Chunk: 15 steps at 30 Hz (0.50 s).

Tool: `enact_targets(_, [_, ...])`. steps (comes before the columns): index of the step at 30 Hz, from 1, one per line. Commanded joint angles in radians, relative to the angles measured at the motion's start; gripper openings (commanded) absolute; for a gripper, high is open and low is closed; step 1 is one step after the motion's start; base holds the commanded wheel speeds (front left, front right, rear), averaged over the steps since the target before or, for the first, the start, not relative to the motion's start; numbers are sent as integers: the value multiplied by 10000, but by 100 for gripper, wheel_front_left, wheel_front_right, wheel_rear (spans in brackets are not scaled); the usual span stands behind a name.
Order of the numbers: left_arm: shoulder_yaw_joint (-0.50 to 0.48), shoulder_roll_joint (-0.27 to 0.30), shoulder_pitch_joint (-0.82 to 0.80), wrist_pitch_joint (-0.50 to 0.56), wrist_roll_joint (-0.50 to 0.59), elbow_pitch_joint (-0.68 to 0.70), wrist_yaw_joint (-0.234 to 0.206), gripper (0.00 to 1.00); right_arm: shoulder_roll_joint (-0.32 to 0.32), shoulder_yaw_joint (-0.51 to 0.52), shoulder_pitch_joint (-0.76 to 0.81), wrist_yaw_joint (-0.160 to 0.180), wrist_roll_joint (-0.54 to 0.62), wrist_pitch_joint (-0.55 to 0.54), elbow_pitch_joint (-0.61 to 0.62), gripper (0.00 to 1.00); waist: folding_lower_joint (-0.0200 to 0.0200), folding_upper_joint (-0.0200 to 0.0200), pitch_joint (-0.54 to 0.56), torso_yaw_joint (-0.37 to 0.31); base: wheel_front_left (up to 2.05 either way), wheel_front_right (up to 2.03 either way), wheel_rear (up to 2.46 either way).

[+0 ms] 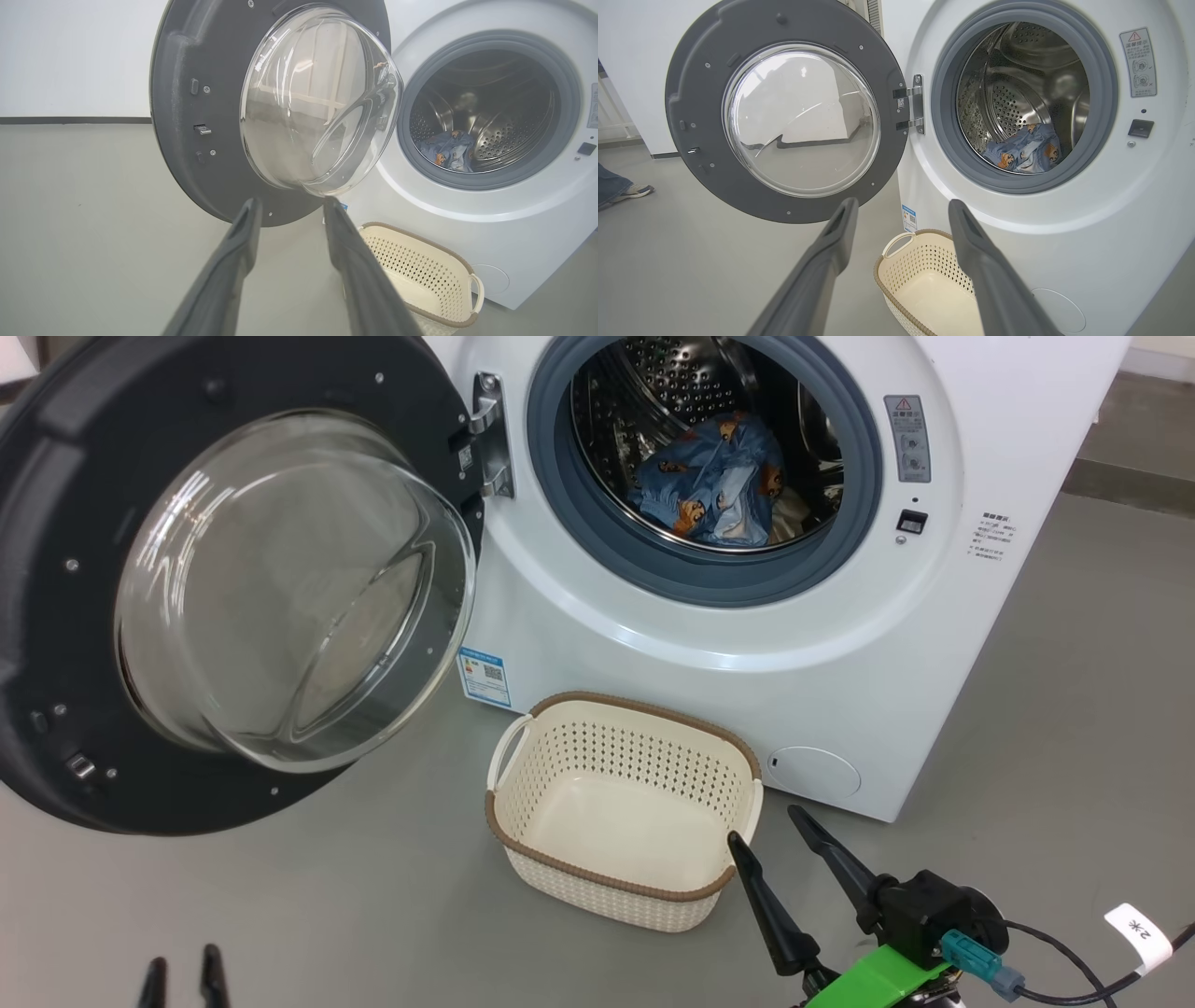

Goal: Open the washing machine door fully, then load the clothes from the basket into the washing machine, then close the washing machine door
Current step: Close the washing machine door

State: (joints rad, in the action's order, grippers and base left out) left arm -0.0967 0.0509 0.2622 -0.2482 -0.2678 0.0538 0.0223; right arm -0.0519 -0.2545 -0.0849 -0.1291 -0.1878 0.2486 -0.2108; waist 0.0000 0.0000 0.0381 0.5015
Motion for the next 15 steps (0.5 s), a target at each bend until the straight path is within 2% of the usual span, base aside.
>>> enact_targets(1, [-366, 32, -339, -135, 54, 308, 19, 0, 17, -231, -329, -16, -68, 126, 208, 100, 0, 0, -3, 1, 0, 0, 0])
enact_targets(10, [-594, 20, -433, -135, 44, 417, 76, 0, 17, -179, -246, -16, 53, 128, 226, 100, 0, 0, 19, -27, 0, 0, 0])
enact_targets(15, [-1306, 14, -780, -135, -396, 602, -184, 0, 17, -26, -20, -16, 214, 31, 328, 100, 0, 0, 33, -65, 0, 0, 0])
